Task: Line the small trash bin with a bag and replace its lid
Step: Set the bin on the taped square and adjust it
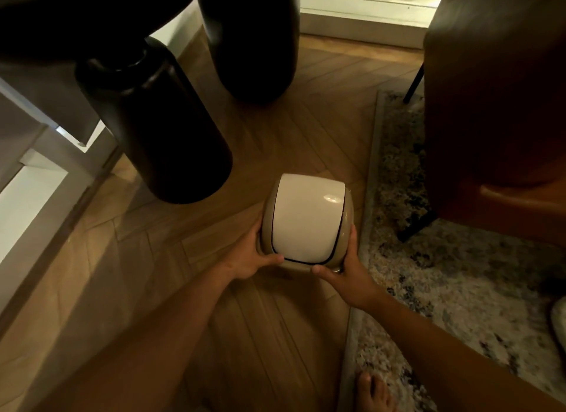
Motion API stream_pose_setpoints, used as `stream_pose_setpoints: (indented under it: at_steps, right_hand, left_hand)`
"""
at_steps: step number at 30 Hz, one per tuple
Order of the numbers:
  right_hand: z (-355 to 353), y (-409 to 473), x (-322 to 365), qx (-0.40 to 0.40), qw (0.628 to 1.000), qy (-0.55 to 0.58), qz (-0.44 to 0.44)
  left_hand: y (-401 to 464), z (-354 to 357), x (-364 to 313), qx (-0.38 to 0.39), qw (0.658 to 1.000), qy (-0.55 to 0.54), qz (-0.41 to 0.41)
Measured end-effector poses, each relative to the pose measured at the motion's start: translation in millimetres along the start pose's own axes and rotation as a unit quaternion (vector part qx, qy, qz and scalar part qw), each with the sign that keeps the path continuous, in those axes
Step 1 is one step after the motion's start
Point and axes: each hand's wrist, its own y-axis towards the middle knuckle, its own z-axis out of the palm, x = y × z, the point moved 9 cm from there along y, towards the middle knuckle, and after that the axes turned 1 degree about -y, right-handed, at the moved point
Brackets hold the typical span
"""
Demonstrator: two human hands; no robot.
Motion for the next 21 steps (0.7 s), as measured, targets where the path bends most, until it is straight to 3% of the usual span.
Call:
stream_pose_setpoints:
  at_steps: [12, 21]
  right_hand:
    - [-32, 65, 8, 0.009, 0.998, -0.052, -0.016]
    - [-80, 101, 6, -0.100, 0.993, -0.064, -0.006]
  left_hand:
    - [72, -19, -42, -0.003, 0.996, 0.056, 0.066]
    - [143, -12, -93, -0.011, 0.992, 0.082, 0.091]
